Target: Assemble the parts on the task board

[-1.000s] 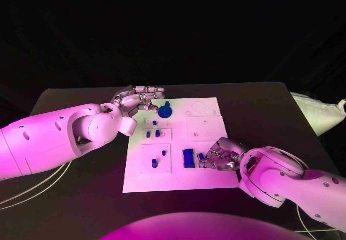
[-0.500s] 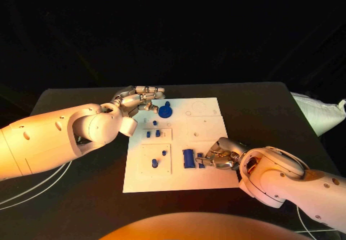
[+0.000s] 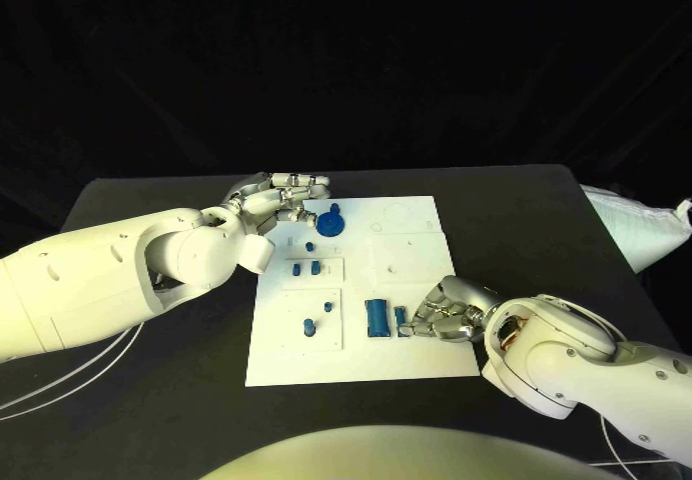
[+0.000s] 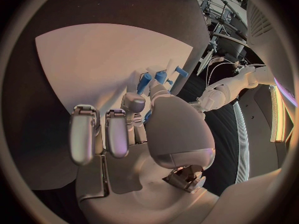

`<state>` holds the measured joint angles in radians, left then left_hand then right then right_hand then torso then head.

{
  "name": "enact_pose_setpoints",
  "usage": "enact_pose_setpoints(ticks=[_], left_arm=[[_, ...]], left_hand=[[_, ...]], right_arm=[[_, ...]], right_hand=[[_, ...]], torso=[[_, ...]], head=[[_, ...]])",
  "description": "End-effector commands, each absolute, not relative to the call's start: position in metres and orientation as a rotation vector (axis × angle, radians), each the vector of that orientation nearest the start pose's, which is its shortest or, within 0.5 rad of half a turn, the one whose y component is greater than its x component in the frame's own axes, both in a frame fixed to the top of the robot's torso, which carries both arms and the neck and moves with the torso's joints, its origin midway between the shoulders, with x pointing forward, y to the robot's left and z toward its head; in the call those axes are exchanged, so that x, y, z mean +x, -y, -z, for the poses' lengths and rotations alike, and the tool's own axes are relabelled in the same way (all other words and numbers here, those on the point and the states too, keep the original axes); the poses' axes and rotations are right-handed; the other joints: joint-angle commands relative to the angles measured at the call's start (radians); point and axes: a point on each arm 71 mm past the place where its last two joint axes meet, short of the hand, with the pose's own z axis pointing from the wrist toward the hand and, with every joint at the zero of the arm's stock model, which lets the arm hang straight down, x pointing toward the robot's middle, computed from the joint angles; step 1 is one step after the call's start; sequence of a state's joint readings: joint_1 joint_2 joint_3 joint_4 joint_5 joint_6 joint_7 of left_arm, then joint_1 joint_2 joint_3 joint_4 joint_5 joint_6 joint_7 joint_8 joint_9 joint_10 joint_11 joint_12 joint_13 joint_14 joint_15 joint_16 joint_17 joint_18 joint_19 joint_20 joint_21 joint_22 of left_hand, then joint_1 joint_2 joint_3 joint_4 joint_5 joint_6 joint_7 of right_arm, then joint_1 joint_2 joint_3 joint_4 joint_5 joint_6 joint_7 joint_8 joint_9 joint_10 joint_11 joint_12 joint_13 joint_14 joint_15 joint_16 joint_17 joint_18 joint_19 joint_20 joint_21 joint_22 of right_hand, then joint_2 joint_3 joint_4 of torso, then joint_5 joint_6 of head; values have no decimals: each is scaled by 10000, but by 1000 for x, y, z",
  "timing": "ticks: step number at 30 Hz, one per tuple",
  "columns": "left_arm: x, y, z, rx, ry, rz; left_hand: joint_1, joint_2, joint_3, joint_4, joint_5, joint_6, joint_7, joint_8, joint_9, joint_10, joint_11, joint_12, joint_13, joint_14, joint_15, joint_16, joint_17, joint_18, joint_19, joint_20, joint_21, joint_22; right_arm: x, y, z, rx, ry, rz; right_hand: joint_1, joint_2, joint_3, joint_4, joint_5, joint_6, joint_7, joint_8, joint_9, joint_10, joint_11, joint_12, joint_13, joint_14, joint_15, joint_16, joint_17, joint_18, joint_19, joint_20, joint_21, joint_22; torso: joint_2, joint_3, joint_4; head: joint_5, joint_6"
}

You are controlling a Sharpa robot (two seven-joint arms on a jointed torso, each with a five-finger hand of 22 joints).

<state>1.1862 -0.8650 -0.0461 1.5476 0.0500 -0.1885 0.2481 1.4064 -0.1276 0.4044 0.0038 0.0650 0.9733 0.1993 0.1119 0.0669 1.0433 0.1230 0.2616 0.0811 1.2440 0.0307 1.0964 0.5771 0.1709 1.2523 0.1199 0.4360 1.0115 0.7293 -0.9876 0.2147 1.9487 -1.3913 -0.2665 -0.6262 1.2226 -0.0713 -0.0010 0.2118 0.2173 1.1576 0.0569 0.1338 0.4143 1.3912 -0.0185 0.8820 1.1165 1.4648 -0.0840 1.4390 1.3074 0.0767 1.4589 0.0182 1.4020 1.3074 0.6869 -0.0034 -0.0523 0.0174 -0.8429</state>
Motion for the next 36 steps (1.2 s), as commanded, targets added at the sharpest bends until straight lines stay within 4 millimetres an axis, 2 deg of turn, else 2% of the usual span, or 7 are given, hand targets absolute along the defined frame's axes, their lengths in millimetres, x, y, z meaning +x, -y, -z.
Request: enact_pose_setpoints(ticks=[1,8,23,30,36], left_arm=[[477,-203,194,-12254,-16236,16121],[478,-203,194,-12257,-16238,16116],[478,-203,195,-12257,-16267,16127],[478,-202,195,-12260,-16277,16124],[478,-202,195,-12259,-16287,16130]], left_hand=[[-12,49,-10,-40,32,-75,11,53,13,-35,3,61,-10,-68,7,35,-17,95,-14,61,-53,14],[-12,49,-10,-40,32,-75,11,53,13,-35,3,61,-10,-68,7,35,-17,95,-14,61,-53,14],[-45,68,-24,-24,31,-90,18,63,12,-62,9,81,-16,-76,14,38,-39,94,-17,66,-57,15],[-45,68,-24,-24,31,-90,18,63,12,-62,9,81,-16,-76,14,38,-39,94,-17,66,-57,15],[-45,68,-24,-24,31,-90,18,63,12,-62,9,81,-16,-76,14,38,-39,94,-17,66,-57,15]], right_arm=[[349,181,259,2732,-20976,-5536],[349,181,259,2628,-20953,-5513],[354,181,264,2650,-20966,-5380],[355,180,265,2758,-20932,-5440],[356,180,265,2846,-20861,-5459]], right_hand=[[253,-10,-62,-130,-225,-2,28,-43,15,-41,6,-72,-14,700,-5,-21,693,-168,16,38,-16,-9],[322,-16,-146,-161,-336,3,36,-48,19,-37,14,-66,-2,699,0,-24,690,-170,19,43,-12,1],[242,188,-270,-22,-360,34,33,-50,27,-6,16,-29,32,707,5,-2,723,-175,31,51,2,26],[68,381,-487,231,-142,56,21,-60,34,36,9,28,85,714,1,17,752,-182,47,50,23,63],[69,385,-493,235,-136,58,20,-59,35,46,8,62,108,719,1,34,776,-188,59,50,41,90]], torso=[[7,0,13],[11,-1,8],[10,3,21],[3,-6,5],[3,-2,4]], head=[[-1,6],[-4,-3],[-2,-45],[6,-40],[-3,-44]])
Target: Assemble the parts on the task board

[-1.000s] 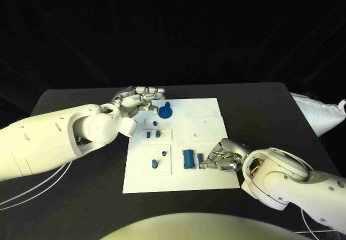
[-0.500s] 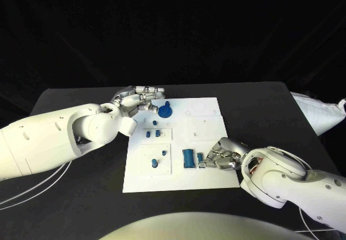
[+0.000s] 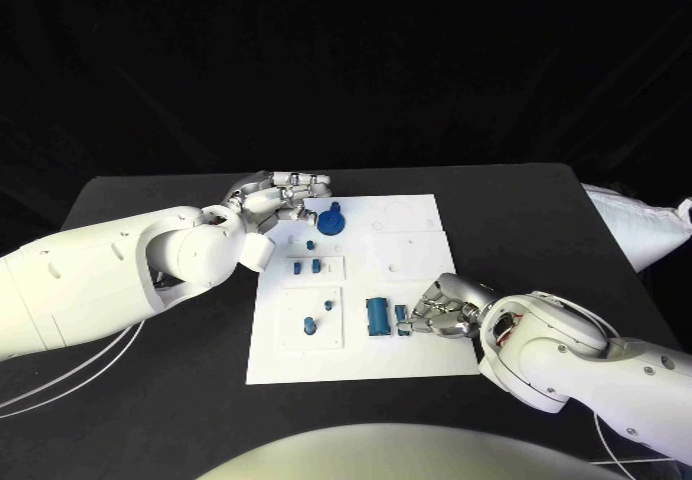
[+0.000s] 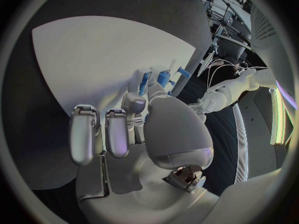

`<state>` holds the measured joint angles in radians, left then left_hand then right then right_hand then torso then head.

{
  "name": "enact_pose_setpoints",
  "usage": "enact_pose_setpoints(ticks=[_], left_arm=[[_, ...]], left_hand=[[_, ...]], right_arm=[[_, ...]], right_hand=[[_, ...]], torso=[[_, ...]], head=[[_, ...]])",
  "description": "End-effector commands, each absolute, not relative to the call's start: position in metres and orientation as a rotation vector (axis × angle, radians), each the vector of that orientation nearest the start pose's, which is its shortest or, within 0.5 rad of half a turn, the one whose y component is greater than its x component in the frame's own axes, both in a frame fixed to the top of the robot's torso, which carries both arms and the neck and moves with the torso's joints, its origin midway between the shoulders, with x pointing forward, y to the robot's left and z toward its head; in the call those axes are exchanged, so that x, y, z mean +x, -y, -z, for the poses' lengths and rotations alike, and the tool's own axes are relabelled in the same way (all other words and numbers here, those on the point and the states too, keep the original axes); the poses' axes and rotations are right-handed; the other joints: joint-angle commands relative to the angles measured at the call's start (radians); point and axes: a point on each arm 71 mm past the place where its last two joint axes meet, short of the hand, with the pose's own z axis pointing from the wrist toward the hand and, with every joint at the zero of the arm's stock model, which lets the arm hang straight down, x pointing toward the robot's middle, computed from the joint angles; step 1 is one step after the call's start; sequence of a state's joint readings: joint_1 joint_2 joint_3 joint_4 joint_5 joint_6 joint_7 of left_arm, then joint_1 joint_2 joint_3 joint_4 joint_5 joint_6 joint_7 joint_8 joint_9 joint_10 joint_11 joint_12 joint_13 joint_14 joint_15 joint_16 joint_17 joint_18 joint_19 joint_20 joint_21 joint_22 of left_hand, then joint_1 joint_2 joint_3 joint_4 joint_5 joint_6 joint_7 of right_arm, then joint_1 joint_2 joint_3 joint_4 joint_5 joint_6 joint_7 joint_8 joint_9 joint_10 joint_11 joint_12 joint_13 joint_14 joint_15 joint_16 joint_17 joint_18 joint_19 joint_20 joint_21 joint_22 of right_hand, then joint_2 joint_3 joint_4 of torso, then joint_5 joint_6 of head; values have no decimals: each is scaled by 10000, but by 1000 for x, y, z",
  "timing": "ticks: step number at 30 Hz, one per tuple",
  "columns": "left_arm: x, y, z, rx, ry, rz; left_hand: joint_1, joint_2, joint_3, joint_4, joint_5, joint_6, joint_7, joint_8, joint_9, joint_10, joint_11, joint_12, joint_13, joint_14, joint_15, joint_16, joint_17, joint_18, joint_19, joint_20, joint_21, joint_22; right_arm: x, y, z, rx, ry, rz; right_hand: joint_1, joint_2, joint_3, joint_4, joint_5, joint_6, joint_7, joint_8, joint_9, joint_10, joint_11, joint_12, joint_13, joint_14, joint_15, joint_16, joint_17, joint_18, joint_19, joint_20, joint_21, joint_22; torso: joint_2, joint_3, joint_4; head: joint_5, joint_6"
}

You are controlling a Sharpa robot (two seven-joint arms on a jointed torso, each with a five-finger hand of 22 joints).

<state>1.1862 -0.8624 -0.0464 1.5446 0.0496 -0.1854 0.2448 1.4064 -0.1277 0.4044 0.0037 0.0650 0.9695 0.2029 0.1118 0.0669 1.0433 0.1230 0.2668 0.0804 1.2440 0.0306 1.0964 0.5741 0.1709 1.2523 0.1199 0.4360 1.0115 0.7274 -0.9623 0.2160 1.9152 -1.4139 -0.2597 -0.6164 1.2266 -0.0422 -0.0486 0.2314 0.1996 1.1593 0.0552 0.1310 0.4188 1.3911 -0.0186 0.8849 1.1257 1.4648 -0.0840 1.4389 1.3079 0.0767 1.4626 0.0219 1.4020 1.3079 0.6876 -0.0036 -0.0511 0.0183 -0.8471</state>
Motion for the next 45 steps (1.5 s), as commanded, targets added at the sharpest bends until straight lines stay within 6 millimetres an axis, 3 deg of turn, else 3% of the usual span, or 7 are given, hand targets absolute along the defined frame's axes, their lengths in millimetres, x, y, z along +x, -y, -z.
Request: enact_pose_setpoints(ticks=[1,17,23,27,33,35,45], left_arm=[[478,-202,195,-12259,-16290,16130],[479,-206,197,-12325,-16151,16022],[482,-213,203,-12873,-15669,15910],[487,-220,209,-13233,-15157,15701],[498,-233,220,-13771,-14274,15230],[502,-238,225,-13909,-13961,15077],[513,-244,245,-14420,-13035,14324]], left_hand=[[-45,69,-24,-23,31,-53,-19,64,12,-62,9,29,-9,-77,14,38,-9,93,-17,66,-57,15],[-73,85,-34,-6,31,-62,-20,72,11,-76,12,45,-12,-104,18,13,-79,92,-22,71,-61,14],[-195,89,-125,52,28,-57,-83,145,19,-95,-20,157,-13,-588,18,-452,-849,100,-208,84,-201,-51],[-233,116,-223,66,31,21,-177,274,25,-103,-70,270,-36,-1068,-6,-959,-1169,117,-613,82,-551,-253],[-311,102,-343,168,-13,-5,-247,302,-5,-73,-1,82,-157,-2349,219,-3640,-2502,51,-2275,317,-2067,-1292],[-344,70,-380,265,-40,-30,-258,233,-9,21,111,-235,-178,-2861,604,-5448,-3265,-25,-3355,640,-3194,-2240],[-187,210,-514,242,-28,58,-540,-418,-15,220,449,-1919,-183,-3009,1137,-9102,-4776,153,-5149,1551,-3737,-5415]], right_arm=[[356,180,265,2857,-20844,-5471],[364,182,254,4857,-19561,-8017],[396,199,241,7312,-18004,-10640],[422,213,237,8992,-16734,-11822],[456,228,245,11176,-15178,-12888],[469,232,249,11651,-14688,-13134],[502,236,259,12477,-13468,-14072]], right_hand=[[29,94,-16,39,41,40,38,-32,-9,46,9,33,16,719,1,34,770,-188,22,13,41,84],[228,-42,-575,155,6,-343,175,-278,-80,-333,119,-914,-529,616,78,-284,357,-86,-206,60,-302,-393],[1053,193,-611,-173,79,-831,403,-580,-231,-1104,310,-2540,-1581,366,239,-1119,-620,139,-706,213,-1131,-1467],[1825,508,-506,-551,-35,-1166,605,-635,-394,-1942,472,-4308,-3021,-410,412,-3699,-3296,679,-2033,371,-3613,-4417],[2827,775,9,-974,-181,-1354,889,-652,-685,-2796,831,-6240,-5079,-1954,719,-8099,-6817,1065,-3464,651,-6912,-7536],[2984,717,348,-1105,-240,-1203,991,-653,-903,-2502,931,-7120,-6462,-2020,897,-9403,-7489,1101,-3471,804,-7974,-8311],[2779,473,1321,-1338,-329,-1773,1277,-690,-1972,-2913,1509,-8186,-9080,-3765,1796,-12763,-9968,1035,-4705,1664,-10857,-10234]], torso=[[-7,0,-7],[-77,-18,-28],[-305,-103,-82],[-527,-192,-112],[-915,-279,-156],[-1021,-277,-180],[-1294,-225,-149]], head=[[-9,-4],[-36,156],[-119,399],[-200,654],[-225,1026],[-220,1386],[-241,1921]])
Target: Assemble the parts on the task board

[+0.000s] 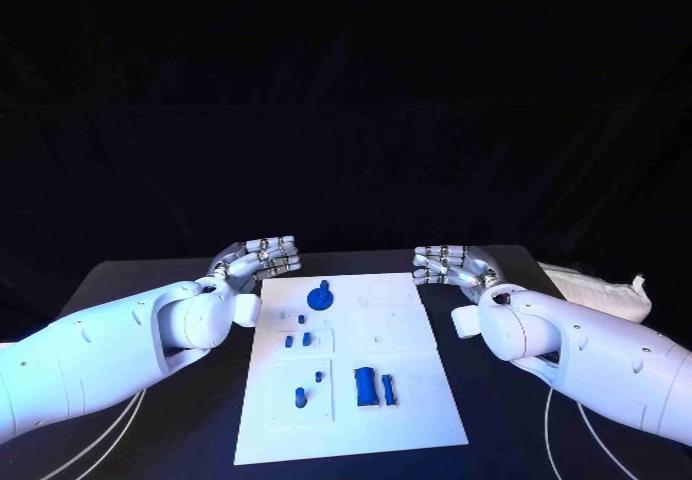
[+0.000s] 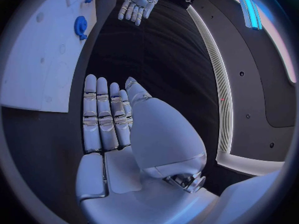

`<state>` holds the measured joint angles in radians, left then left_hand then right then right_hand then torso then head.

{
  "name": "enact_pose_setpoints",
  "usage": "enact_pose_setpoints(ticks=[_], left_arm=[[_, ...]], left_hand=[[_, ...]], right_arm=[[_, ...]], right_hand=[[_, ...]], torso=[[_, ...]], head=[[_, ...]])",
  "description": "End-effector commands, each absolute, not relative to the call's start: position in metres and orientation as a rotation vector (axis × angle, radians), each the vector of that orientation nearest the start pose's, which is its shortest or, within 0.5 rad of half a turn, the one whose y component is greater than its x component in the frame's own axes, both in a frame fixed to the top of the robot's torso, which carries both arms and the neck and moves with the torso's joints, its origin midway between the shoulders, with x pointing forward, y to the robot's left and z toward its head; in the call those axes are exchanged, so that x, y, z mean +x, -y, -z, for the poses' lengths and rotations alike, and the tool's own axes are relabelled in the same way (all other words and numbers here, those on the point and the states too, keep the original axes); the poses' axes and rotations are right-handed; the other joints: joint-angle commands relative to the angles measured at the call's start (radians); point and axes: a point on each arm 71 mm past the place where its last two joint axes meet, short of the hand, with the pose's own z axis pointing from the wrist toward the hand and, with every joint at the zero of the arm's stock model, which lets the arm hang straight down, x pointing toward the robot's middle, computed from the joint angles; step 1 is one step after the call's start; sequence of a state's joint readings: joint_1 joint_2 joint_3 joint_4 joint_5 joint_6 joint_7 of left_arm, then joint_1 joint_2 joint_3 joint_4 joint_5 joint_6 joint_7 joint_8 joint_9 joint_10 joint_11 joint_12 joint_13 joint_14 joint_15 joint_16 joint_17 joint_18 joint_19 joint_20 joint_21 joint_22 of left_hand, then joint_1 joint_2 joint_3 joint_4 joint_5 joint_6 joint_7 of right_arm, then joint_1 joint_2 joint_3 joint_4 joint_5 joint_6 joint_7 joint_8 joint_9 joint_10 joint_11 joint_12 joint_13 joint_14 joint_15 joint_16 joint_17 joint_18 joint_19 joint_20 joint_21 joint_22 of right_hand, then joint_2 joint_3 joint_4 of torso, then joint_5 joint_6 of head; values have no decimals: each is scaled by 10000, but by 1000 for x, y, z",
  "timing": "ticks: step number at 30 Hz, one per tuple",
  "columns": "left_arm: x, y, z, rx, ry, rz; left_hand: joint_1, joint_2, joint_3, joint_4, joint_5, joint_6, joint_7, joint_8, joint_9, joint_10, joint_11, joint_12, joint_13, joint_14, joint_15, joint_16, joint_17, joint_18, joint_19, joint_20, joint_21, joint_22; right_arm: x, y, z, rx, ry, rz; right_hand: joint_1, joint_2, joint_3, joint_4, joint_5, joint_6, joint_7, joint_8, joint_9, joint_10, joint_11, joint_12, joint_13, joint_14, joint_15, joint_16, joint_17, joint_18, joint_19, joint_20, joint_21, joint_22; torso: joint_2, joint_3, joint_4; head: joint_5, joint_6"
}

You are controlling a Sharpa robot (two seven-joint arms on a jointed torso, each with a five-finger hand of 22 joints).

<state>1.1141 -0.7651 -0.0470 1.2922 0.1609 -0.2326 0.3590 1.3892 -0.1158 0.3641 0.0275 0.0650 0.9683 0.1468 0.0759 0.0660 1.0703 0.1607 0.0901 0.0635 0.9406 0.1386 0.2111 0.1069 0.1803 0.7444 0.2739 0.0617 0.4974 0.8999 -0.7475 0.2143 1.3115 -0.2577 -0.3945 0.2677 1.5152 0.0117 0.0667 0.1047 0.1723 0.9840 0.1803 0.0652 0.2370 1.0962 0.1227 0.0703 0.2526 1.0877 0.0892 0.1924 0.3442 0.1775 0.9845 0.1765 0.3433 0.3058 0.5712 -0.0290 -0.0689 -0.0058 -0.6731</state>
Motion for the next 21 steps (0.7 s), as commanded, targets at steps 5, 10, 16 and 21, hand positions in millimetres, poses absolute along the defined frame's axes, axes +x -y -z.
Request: enact_pose_setpoints(ticks=[5,10,16,21], left_arm=[[511,-238,249,-14337,-13693,14352],[508,-235,249,-14204,-13621,14176],[498,-223,245,-13728,-13346,13631],[482,-209,237,-13021,-12887,12979]], left_hand=[[-4190,369,-1216,-275,-650,-2869,-422,-759,-660,-3275,-419,-901,-635,-2787,-381,-943,-1069,-541,-2242,-812,-617,-1837],[-5873,1158,-1666,-275,-650,-4028,-599,-759,-660,-4555,-588,-901,-635,-3919,-518,-1157,-1069,-679,-3158,-1133,-617,-2395],[-7624,1158,-2098,-275,-650,-5265,-1468,-759,-660,-5897,-810,-901,-635,-5120,-1386,-1361,-1069,-827,-4097,-1486,-617,-2960],[-8818,1158,-2389,-275,-650,-6105,-1468,-759,-660,-6813,-1607,-901,-635,-5937,-1386,-2111,-1069,-933,-4736,-1724,-617,-3342]], right_arm=[[506,238,262,12367,-13813,-13093],[503,233,257,12336,-13616,-13073],[493,218,245,12252,-13037,-12936],[477,203,232,12167,-12497,-12634]], right_hand=[[-4706,-117,150,-1047,-545,-2950,-538,-652,-1028,-3214,-293,-703,-1447,-3173,-174,-1105,-1683,-533,-2807,-383,-1545,-1336],[-6582,-117,47,-1047,-765,-4119,-730,-652,-1294,-4548,-443,-703,-1702,-4470,-892,-1924,-2053,-663,-3983,-614,-1923,-1677],[-8445,-117,-667,-1047,-973,-5366,-965,-652,-1527,-5944,-1227,-703,-2526,-5867,-892,-1924,-2356,-806,-5261,-866,-2252,-1979],[-9716,-117,-667,-1047,-1723,-6219,-1803,-652,-2370,-6898,-1227,-703,-2526,-6821,-892,-1924,-2563,-914,-6133,-1034,-2476,-2184]], torso=[[-74,26,20],[-127,97,201],[-248,260,614],[-270,290,689]], head=[[6,195],[20,340],[52,671],[58,731]])
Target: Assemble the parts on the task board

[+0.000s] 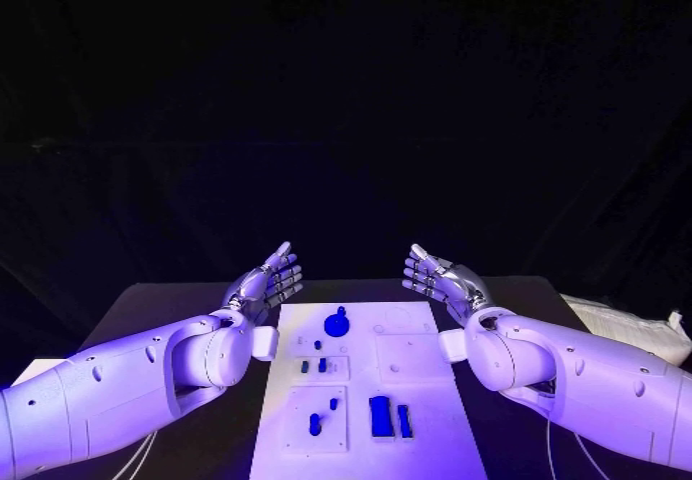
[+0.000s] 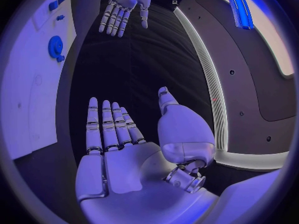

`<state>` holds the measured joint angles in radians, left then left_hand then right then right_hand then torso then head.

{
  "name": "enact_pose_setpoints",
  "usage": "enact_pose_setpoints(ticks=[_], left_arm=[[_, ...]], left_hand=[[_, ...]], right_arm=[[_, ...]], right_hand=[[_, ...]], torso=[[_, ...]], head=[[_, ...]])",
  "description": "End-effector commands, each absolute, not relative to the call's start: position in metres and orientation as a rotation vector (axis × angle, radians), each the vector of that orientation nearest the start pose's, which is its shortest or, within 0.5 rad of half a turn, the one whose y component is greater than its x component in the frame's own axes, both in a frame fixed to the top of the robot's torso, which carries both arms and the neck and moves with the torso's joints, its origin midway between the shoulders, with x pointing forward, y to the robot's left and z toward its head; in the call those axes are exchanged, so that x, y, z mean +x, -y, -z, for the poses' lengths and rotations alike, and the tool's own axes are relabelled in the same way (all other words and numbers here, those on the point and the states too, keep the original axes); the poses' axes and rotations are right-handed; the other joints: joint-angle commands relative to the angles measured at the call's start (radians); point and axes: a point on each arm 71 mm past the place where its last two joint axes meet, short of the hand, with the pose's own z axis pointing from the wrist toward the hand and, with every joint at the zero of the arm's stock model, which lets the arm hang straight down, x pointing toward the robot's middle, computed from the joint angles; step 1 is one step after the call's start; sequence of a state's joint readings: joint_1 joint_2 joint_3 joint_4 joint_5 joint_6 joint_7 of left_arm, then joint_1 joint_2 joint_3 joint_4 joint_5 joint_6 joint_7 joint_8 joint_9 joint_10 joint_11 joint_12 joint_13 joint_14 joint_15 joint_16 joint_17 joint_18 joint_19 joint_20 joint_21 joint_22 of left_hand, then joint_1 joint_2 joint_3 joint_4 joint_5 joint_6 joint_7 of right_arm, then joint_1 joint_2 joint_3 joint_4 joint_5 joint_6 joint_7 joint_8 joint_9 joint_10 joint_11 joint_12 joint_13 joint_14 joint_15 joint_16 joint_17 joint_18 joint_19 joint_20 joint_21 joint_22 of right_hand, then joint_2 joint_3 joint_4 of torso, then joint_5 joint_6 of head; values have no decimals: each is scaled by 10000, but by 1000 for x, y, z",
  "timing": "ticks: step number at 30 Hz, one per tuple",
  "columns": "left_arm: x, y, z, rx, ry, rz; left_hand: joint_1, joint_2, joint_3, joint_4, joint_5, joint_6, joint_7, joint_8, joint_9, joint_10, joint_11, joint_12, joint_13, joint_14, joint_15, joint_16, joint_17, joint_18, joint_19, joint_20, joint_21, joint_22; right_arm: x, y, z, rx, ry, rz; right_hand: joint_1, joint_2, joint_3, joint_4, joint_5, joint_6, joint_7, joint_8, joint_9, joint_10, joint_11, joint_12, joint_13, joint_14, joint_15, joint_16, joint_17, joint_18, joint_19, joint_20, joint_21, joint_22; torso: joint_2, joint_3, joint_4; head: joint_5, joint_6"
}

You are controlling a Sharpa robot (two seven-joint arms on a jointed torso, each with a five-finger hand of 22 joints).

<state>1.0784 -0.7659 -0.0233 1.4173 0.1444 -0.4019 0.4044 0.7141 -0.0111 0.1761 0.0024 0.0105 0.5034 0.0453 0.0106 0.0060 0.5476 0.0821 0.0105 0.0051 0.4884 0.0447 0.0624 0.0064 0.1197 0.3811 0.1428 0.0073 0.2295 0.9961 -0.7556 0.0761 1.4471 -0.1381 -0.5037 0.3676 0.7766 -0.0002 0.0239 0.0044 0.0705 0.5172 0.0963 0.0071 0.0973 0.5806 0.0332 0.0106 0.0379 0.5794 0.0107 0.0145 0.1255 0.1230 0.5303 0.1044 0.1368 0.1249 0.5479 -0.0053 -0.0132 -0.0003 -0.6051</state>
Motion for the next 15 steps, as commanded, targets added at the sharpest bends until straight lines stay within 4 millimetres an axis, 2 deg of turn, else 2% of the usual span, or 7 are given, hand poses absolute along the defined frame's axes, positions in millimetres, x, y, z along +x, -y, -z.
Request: enact_pose_setpoints(ticks=[1,2,6,7,8,9,15], left_arm=[[480,-206,236,-12894,-12798,12877],[477,-204,234,-12778,-12714,12785],[469,-198,229,-12399,-12429,12504],[467,-196,228,-12327,-12372,12453],[465,-195,226,-12237,-12300,12390],[464,-194,226,-12189,-12261,12358],[462,-192,224,-12089,-12178,12289]], left_hand=[[-2276,111,-566,-24,-105,-1601,-453,-106,-60,-1744,-821,-105,-51,-1557,-447,-624,-64,-406,-1215,-455,-73,-730],[-2464,111,-610,-24,-105,-1736,-453,-106,-60,-1890,-821,-105,-51,-1687,-447,-624,-64,-433,-1312,-495,-73,-792],[-3182,111,-788,-24,-105,-2241,-453,-106,-60,-2438,-821,-105,-51,-2177,-447,-624,-64,-472,-1701,-636,-73,-1021],[-3337,111,-825,-24,-105,-2351,-453,-106,-60,-2562,-821,-105,-51,-2285,-447,-624,-64,-1197,-1780,-667,-73,-1072],[-3542,111,-872,-24,-105,-2495,-453,-106,-60,-2716,-821,-105,-51,-2422,-447,-624,-64,-1197,-1893,-705,-73,-1137],[-3683,111,-906,-24,-105,-2598,-453,-106,-60,-2826,-821,-105,-51,-2522,-447,-624,-64,-1197,-1965,-1428,-73,-1184],[-4356,111,-1761,-24,-105,-3070,-453,-106,-60,-3340,-821,-105,-51,-2981,-447,-624,-64,-1197,-2332,-1428,-73,-1401]], right_arm=[[474,201,231,12154,-12432,-12578],[472,199,229,12142,-12377,-12526],[465,194,226,12105,-12231,-12362],[464,194,225,12099,-12211,-12334],[462,193,225,12092,-12190,-12305],[462,193,224,12090,-12182,-12294],[462,192,224,12089,-12178,-12289]], right_hand=[[-2541,2,-239,-44,-705,-1691,-963,-71,-973,-1903,-332,-106,-379,-1896,-107,-145,-411,-443,-1735,-344,-449,-409],[-2744,2,-239,-44,-705,-1826,-963,-71,-973,-2052,-332,-106,-379,-2045,-107,-145,-443,-478,-1876,-1044,-482,-441],[-3514,2,-239,-44,-705,-2335,-963,-71,-973,-2634,-332,-106,-379,-2620,-107,-145,-1255,-487,-2400,-1044,-617,-1249],[-3628,2,-239,-44,-705,-2411,-963,-71,-973,-2717,-332,-106,-379,-2706,-107,-145,-1255,-1230,-2477,-1044,-638,-1249],[-3904,2,-239,-44,-705,-2599,-963,-71,-973,-2922,-332,-106,-379,-2913,-107,-145,-1255,-1230,-2667,-1044,-1368,-1249],[-4054,2,-239,-44,-705,-2697,-963,-71,-973,-3034,-332,-106,-379,-3026,-107,-145,-1255,-1230,-2769,-1044,-1368,-1249],[-4732,2,-239,-44,-705,-3150,-963,-71,-973,-3540,-332,-106,-379,-3528,-107,-145,-1255,-1230,-3227,-1044,-1368,-1249]], torso=[[-37,53,132],[-37,53,132],[-37,53,132],[-37,53,132],[-37,53,132],[-37,53,132],[-37,53,132]], head=[[3,51],[3,51],[3,51],[3,51],[3,51],[3,51],[3,51]])
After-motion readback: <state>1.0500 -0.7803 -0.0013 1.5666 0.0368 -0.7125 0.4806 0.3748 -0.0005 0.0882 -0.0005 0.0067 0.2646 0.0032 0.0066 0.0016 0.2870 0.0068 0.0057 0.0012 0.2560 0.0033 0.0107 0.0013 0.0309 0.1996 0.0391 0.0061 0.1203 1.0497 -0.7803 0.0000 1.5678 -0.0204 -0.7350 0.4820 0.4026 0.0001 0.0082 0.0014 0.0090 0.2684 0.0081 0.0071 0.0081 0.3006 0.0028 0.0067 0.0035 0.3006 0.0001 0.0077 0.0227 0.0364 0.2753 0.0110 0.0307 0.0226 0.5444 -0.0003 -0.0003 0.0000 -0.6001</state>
